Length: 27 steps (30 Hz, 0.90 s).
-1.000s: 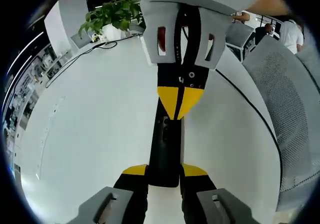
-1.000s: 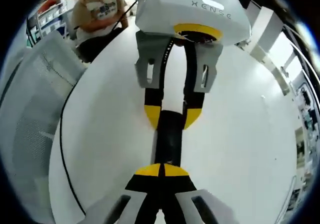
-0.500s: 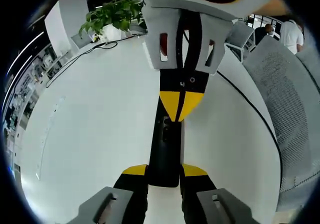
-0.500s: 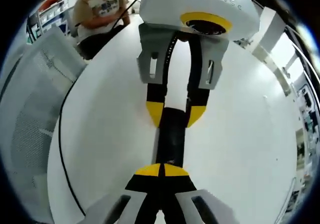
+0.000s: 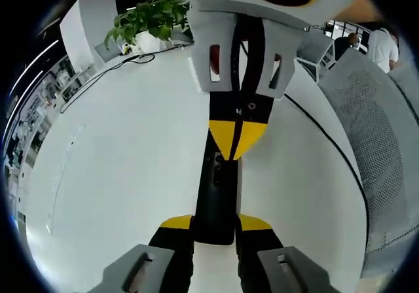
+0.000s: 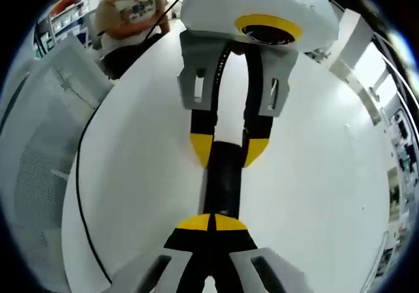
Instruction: Press the specified remote control buttons in sequence, fully releasing each button before pressing the next.
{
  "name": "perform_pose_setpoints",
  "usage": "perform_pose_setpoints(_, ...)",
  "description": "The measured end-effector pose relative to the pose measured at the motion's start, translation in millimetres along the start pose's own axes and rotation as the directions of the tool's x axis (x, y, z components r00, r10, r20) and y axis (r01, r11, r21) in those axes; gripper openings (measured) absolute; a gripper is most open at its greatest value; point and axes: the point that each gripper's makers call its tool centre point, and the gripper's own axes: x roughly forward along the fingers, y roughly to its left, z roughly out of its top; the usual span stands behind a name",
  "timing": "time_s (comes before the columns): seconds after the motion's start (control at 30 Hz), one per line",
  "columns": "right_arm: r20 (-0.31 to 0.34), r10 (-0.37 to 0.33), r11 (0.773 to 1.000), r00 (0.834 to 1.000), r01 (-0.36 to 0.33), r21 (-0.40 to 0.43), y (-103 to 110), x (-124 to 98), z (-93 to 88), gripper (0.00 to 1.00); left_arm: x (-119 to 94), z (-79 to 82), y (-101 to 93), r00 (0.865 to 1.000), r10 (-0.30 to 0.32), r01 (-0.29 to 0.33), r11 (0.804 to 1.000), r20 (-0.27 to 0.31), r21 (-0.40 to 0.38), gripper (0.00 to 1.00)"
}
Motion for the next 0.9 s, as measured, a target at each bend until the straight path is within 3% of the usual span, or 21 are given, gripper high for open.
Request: perform_pose_setpoints(0.9,-0.035,0.006,1.000,0.999,-0.007,-0.006,-1.8,1.9,-1.4,0.00,0.3,-0.3,1.0,1.000,0.004,-0.004,1.000,0.009,-0.006,0.23)
